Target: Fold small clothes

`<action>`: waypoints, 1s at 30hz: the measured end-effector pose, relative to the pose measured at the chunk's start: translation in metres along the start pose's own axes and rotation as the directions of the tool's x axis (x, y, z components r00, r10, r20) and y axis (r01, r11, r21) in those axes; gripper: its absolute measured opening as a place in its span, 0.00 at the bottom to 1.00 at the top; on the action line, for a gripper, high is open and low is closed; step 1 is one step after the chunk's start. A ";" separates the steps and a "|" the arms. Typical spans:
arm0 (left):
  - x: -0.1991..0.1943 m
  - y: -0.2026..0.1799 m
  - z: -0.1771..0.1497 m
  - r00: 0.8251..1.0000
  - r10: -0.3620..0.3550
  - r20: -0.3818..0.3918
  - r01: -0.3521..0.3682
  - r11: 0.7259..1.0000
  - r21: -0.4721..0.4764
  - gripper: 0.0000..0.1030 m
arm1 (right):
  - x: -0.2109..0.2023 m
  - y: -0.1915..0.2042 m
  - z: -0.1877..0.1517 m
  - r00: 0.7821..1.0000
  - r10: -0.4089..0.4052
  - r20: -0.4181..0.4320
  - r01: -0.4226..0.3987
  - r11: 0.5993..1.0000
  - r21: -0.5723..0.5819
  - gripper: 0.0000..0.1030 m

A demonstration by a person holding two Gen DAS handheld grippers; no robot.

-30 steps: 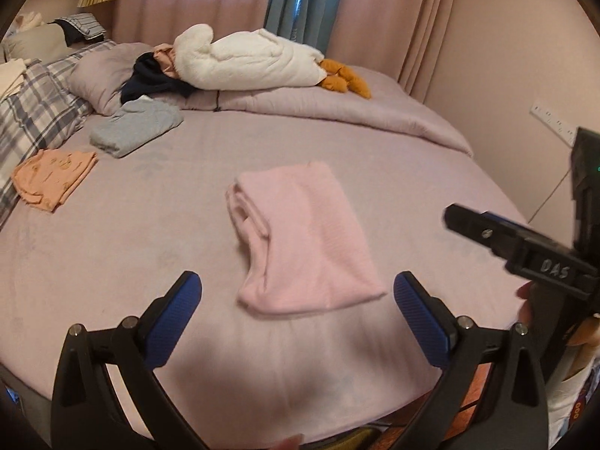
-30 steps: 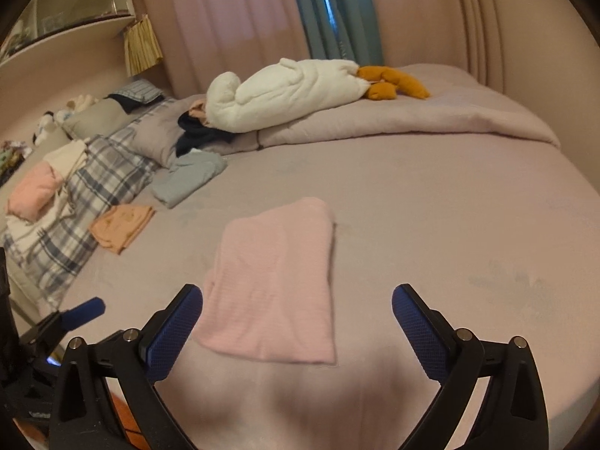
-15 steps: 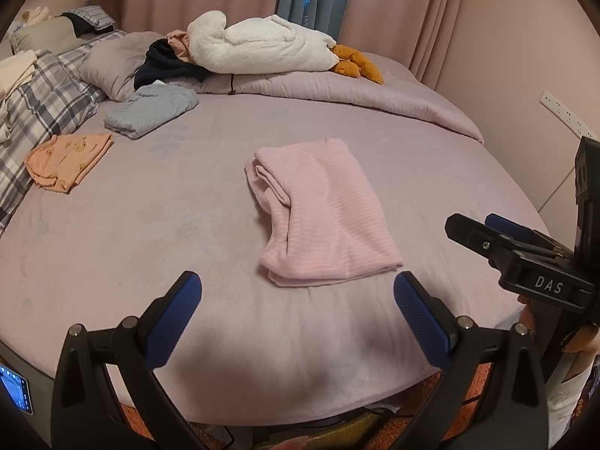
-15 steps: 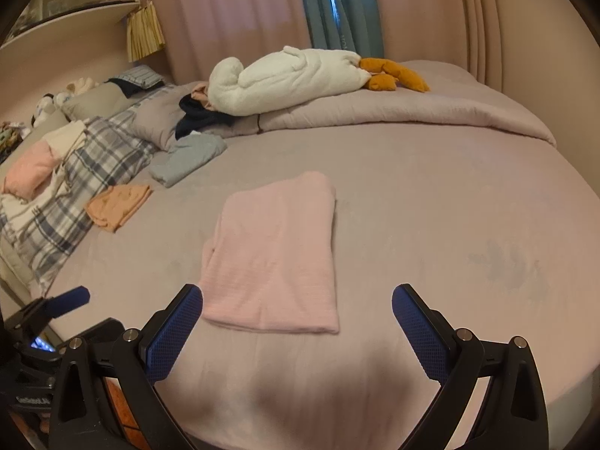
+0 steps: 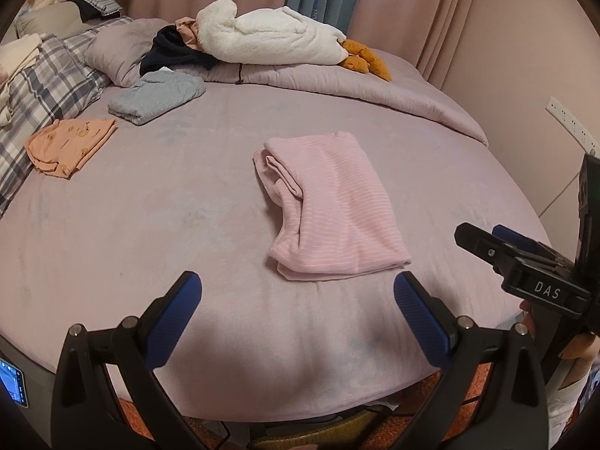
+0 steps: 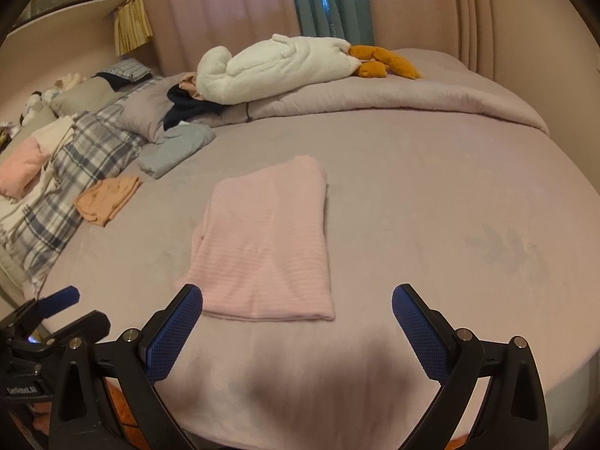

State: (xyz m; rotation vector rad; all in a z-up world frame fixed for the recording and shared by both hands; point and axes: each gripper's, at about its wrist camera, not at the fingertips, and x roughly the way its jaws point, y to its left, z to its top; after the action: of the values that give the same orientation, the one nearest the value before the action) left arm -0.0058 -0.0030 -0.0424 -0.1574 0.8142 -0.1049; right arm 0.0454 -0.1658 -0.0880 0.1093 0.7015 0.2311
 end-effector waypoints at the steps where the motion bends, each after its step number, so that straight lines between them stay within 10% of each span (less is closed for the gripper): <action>1: 0.000 0.001 0.000 1.000 -0.001 0.000 0.001 1.000 -0.003 1.00 | 0.000 -0.001 0.000 1.000 -0.004 0.000 0.004 1.000 0.003 0.98; 30: 0.006 -0.011 0.001 1.000 -0.016 -0.021 0.016 1.000 -0.003 0.99 | 0.003 -0.005 -0.006 0.999 -0.029 -0.017 0.030 0.999 0.027 0.98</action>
State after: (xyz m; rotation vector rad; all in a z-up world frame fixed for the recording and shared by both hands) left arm -0.0008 -0.0143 -0.0440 -0.1652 0.8341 -0.1205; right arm 0.0448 -0.1698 -0.0958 0.1234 0.7226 0.1942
